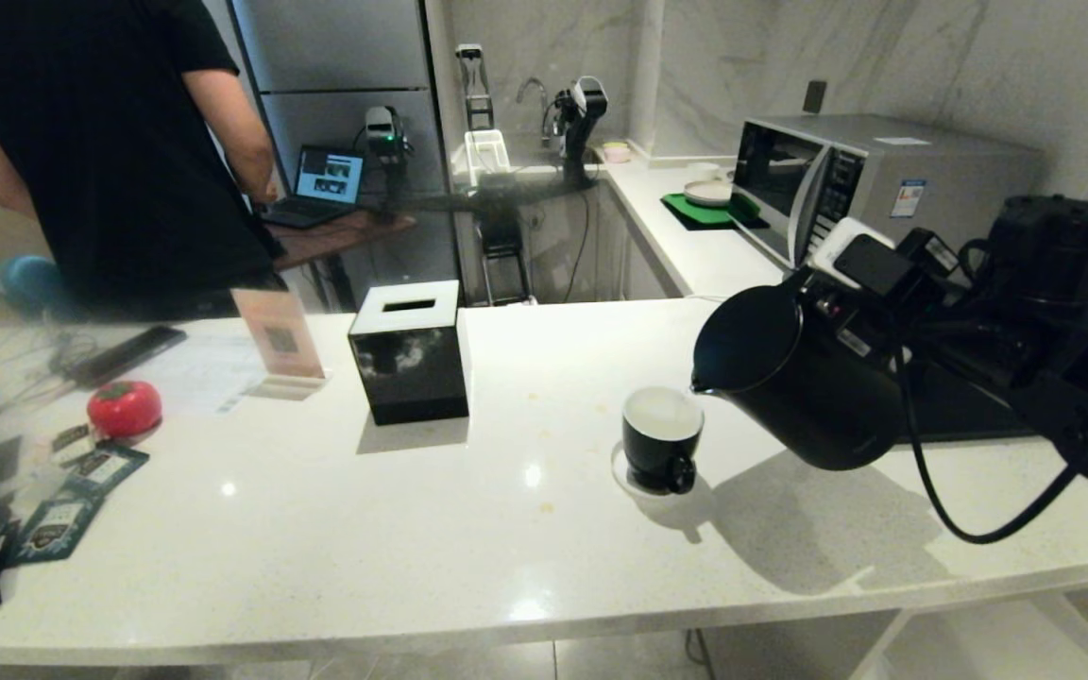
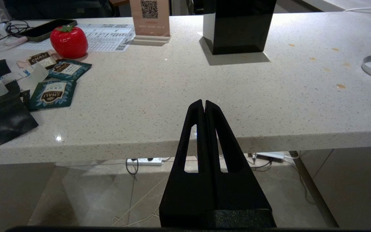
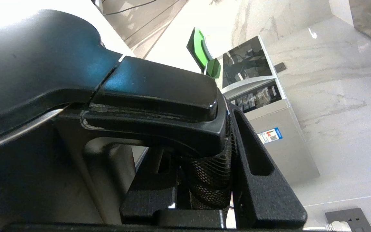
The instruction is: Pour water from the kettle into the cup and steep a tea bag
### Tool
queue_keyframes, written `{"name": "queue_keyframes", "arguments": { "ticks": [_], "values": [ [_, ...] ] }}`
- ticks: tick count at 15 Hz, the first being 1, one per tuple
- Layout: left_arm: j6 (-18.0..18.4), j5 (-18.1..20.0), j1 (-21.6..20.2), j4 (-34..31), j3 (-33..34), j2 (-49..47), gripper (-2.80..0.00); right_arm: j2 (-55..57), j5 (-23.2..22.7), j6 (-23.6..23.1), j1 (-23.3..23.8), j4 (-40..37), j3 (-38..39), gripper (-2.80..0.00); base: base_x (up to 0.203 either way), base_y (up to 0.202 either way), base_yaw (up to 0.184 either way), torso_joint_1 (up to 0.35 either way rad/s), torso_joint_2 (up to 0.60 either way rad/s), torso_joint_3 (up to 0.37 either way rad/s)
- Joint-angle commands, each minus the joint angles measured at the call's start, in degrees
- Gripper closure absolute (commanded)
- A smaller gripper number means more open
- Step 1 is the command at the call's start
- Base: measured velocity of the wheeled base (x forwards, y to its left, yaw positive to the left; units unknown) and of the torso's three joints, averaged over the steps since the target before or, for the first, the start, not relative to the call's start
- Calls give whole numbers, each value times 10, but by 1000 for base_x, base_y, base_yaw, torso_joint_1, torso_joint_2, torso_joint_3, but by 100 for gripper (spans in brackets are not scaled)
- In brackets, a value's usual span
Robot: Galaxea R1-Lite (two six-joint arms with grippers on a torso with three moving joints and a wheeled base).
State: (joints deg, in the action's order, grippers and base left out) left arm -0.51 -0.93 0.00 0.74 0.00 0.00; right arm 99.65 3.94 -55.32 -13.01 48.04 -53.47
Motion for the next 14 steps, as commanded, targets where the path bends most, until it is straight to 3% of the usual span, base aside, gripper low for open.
{"name": "queue_keyframes", "arguments": {
  "ticks": [1,14],
  "values": [
    [0,0,0,0,0,-1,0,2,0,-3,-1,3,-1,0,0,0,0,0,0,0],
    [0,0,0,0,0,-1,0,10,-1,-2,-1,5,-1,0,0,0,0,0,0,0]
  ]
}}
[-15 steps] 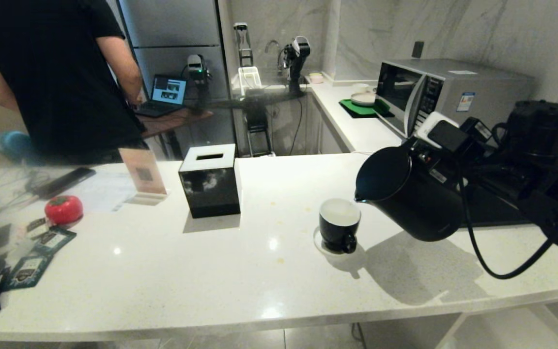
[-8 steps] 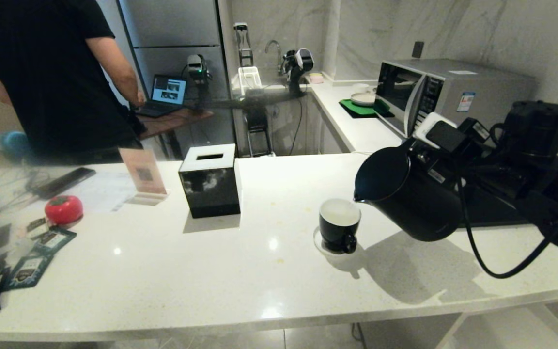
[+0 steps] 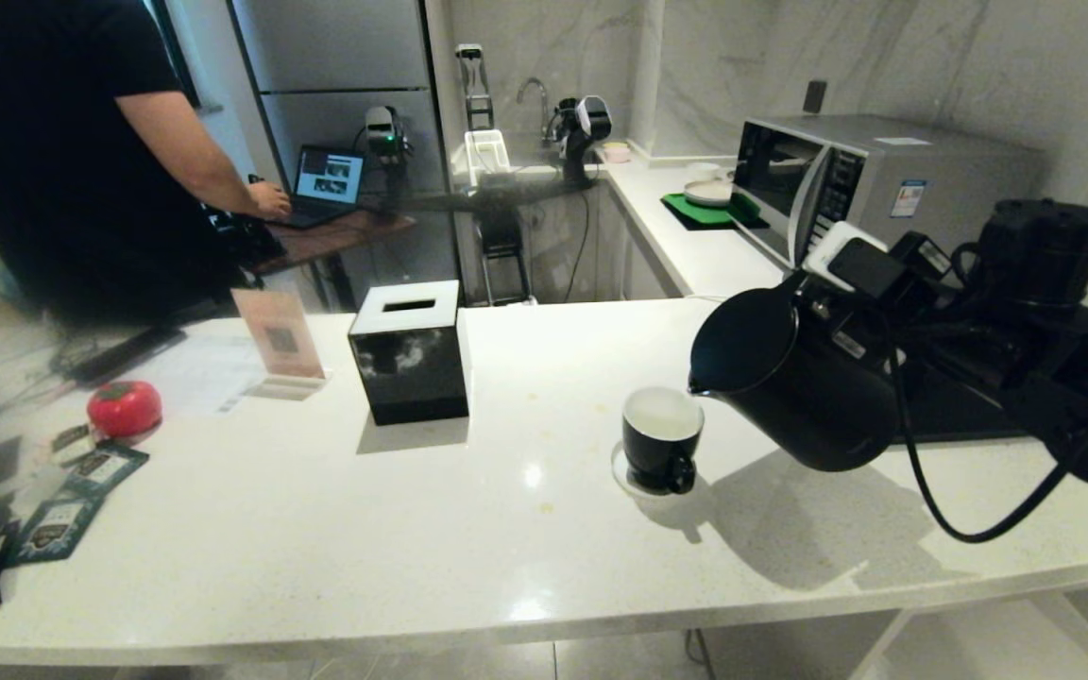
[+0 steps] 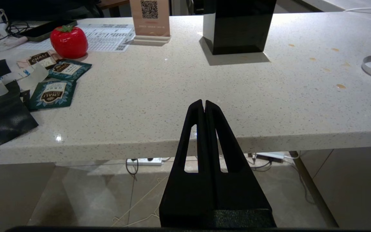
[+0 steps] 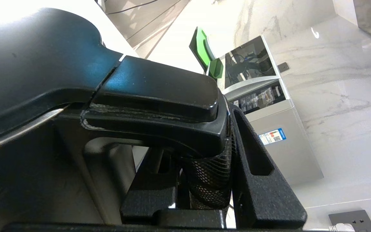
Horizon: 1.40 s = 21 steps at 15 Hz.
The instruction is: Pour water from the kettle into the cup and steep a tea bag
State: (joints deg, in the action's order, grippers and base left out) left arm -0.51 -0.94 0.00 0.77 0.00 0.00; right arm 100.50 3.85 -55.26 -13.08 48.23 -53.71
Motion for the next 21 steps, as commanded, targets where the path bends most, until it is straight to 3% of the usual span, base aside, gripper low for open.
{"name": "queue_keyframes", "arguments": {
  "ticks": [1,11,21],
  "values": [
    [0,0,0,0,0,-1,0,1,0,-3,0,4,1,0,0,0,0,0,0,0],
    [0,0,0,0,0,-1,0,-1,-1,7,0,6,6,0,0,0,0,0,0,0],
    [0,0,0,0,0,-1,0,-9,2,61,0,5,9,0,0,0,0,0,0,0]
  ]
}}
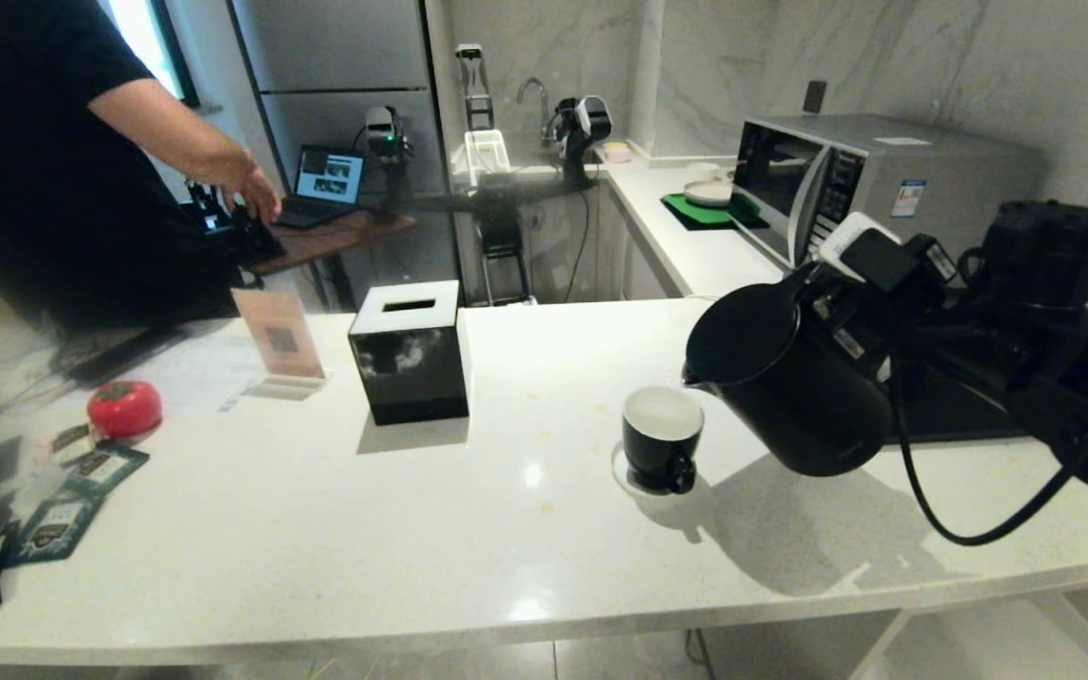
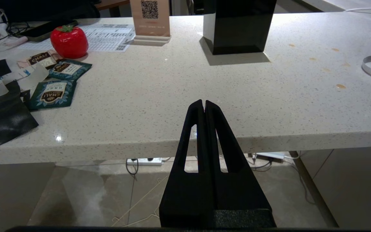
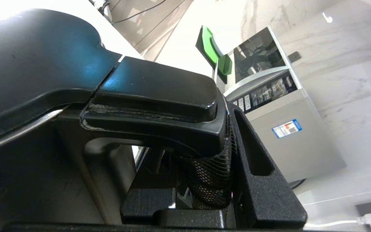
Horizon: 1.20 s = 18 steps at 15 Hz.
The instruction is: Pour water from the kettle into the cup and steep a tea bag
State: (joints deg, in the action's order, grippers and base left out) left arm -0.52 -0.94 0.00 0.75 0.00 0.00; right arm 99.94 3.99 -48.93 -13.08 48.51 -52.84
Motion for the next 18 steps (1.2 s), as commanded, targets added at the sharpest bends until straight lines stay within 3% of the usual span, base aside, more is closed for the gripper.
{"name": "queue_keyframes", "arguments": {
  "ticks": [1,4,8,18],
  "values": [
    [0,0,0,0,0,-1,0,-5,1,5,0,3,6,0,0,0,0,0,0,0],
    [0,0,0,0,0,-1,0,-14,3,41,1,4,24,0,0,0,0,0,0,0],
    [0,0,0,0,0,-1,0,-26,40,98,1,3,35,0,0,0,0,0,0,0],
    [0,0,0,0,0,-1,0,-71,97,166,18,3,83,0,0,0,0,0,0,0]
  ]
}}
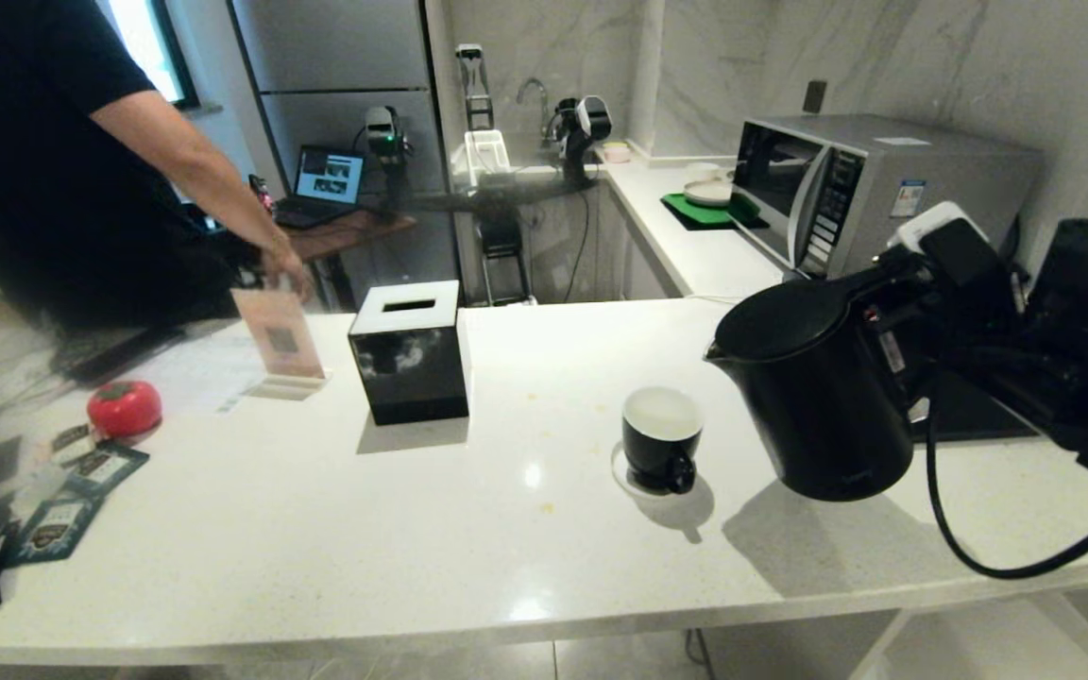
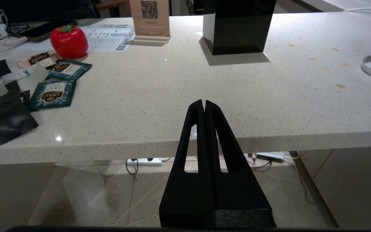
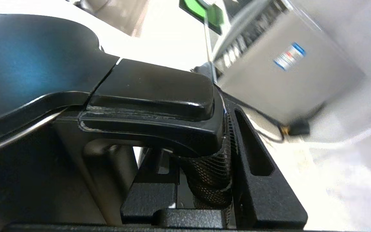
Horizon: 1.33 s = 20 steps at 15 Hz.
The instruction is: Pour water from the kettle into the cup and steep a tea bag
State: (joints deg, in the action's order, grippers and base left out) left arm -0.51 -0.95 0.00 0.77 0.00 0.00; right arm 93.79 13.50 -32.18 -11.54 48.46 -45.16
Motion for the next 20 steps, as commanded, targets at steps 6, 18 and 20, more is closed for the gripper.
{"name": "queue_keyframes", "arguments": {
  "ticks": [6,18,20],
  "values": [
    [0,0,0,0,0,-1,0,-32,3,30,78,0,9,0,0,0,0,0,0,0],
    [0,0,0,0,0,-1,0,-70,-4,121,263,-4,25,0,0,0,0,0,0,0],
    [0,0,0,0,0,-1,0,-67,-16,137,306,-5,23,0,0,0,0,0,0,0]
  ]
}}
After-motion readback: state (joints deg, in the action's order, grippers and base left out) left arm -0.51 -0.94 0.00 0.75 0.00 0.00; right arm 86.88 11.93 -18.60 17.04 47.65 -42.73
